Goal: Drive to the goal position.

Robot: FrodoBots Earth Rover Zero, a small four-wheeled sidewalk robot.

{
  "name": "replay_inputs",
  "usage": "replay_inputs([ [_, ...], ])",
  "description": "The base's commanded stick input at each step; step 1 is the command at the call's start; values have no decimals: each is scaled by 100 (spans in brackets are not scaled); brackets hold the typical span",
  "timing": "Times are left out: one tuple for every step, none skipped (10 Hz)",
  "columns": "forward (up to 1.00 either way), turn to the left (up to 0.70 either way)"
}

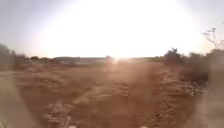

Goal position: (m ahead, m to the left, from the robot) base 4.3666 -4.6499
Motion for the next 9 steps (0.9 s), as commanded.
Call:
replay_inputs([
  [70,0],
  [70,0],
  [70,0],
  [70,0],
  [70,0],
  [70,0],
  [70,0],
  [70,0],
  [70,0],
])
